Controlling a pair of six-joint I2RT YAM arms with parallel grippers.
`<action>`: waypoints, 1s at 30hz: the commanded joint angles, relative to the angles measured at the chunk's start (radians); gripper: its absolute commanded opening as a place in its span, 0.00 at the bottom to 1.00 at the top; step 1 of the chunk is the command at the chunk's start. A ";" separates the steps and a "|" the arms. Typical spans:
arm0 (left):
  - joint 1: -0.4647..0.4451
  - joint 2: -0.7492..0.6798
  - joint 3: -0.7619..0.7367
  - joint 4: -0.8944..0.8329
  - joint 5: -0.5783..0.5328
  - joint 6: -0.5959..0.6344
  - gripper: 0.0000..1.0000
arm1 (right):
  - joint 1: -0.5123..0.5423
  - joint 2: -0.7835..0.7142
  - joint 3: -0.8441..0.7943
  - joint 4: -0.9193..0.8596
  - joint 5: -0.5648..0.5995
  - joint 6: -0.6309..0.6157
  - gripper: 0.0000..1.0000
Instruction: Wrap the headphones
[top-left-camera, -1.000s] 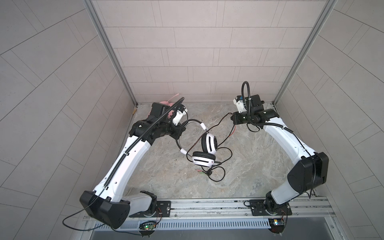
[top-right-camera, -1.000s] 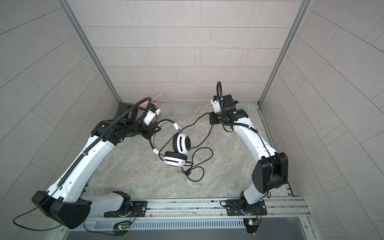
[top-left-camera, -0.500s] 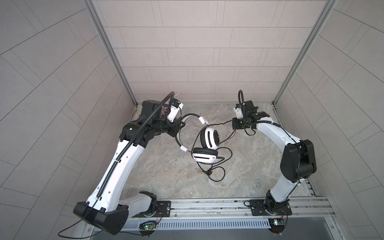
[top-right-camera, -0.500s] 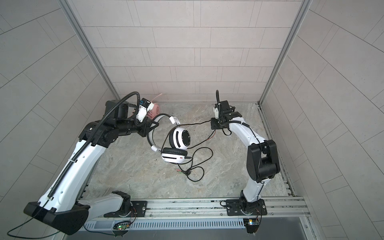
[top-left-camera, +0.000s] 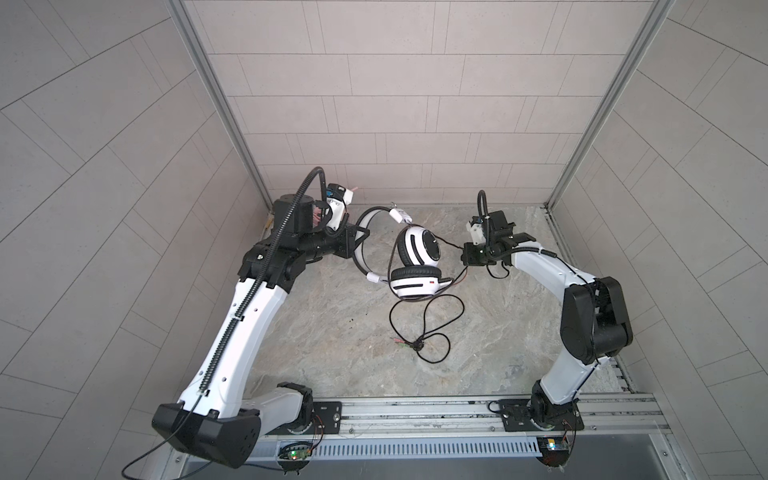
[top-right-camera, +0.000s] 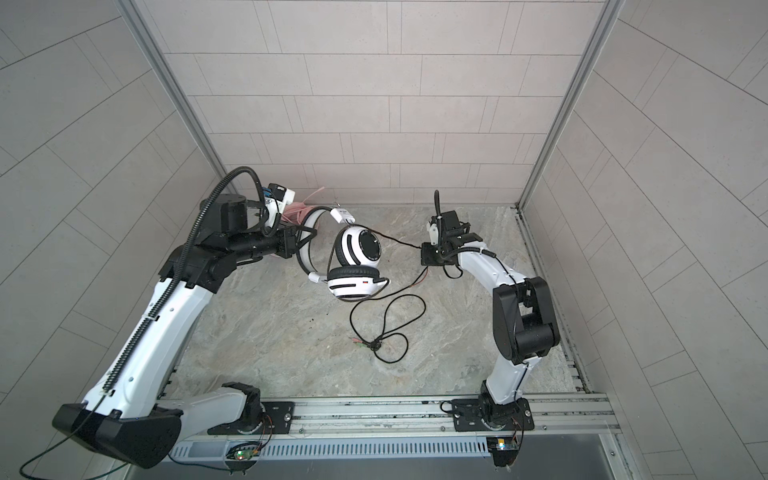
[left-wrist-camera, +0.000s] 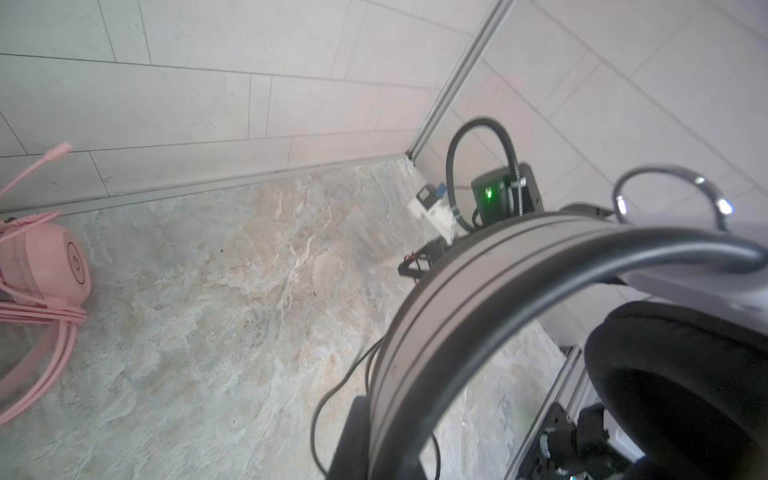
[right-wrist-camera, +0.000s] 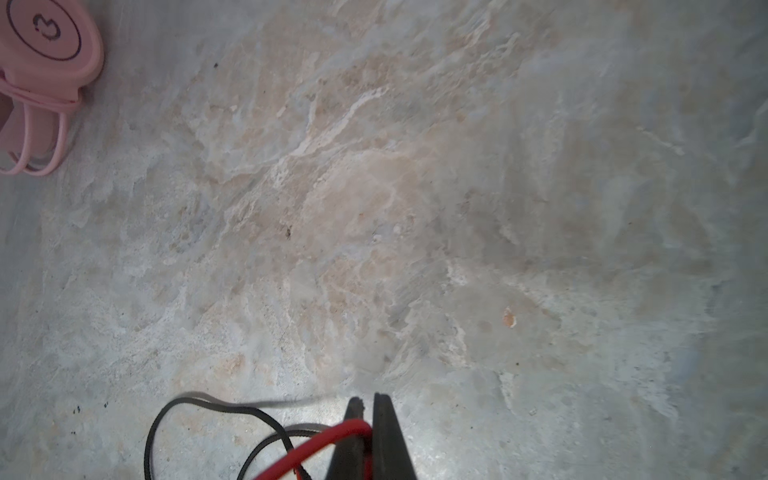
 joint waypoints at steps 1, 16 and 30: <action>0.020 -0.004 -0.025 0.274 0.047 -0.256 0.00 | 0.057 -0.054 -0.023 0.049 -0.015 0.011 0.00; 0.020 -0.009 -0.163 0.456 -0.562 -0.548 0.00 | 0.427 -0.230 -0.209 0.229 0.031 0.087 0.00; -0.015 0.085 -0.157 0.390 -0.778 -0.355 0.00 | 0.555 -0.258 0.087 -0.142 0.075 -0.157 0.00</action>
